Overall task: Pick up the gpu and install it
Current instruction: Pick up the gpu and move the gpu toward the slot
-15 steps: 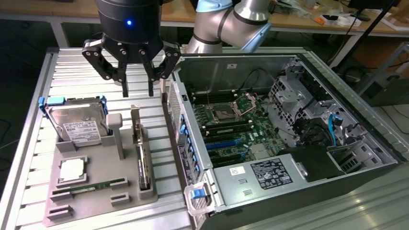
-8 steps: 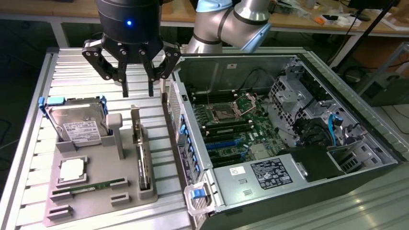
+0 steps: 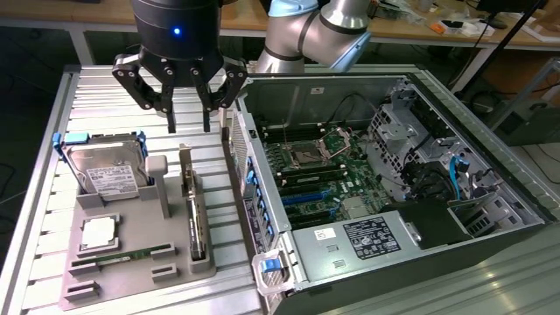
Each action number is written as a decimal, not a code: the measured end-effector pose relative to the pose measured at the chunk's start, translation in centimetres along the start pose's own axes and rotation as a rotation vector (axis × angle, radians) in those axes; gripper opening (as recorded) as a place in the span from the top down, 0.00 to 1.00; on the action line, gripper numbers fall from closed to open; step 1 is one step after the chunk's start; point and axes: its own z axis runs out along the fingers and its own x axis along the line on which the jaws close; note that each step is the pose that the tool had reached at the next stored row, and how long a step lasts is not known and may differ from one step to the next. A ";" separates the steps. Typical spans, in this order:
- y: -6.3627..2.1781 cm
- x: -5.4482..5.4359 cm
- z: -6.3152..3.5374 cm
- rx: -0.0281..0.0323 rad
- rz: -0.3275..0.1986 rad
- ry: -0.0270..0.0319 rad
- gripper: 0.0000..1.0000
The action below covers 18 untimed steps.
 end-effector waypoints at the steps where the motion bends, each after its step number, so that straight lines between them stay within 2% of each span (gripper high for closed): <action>1: -0.01 0.0 0.01 0.0000 0.000 0.0001 0.52; 12: -0.99 0.2 0.29 -0.0002 0.000 -0.0032 0.52; 18: -1.16 0.2 0.32 -0.0003 0.000 -0.0034 0.52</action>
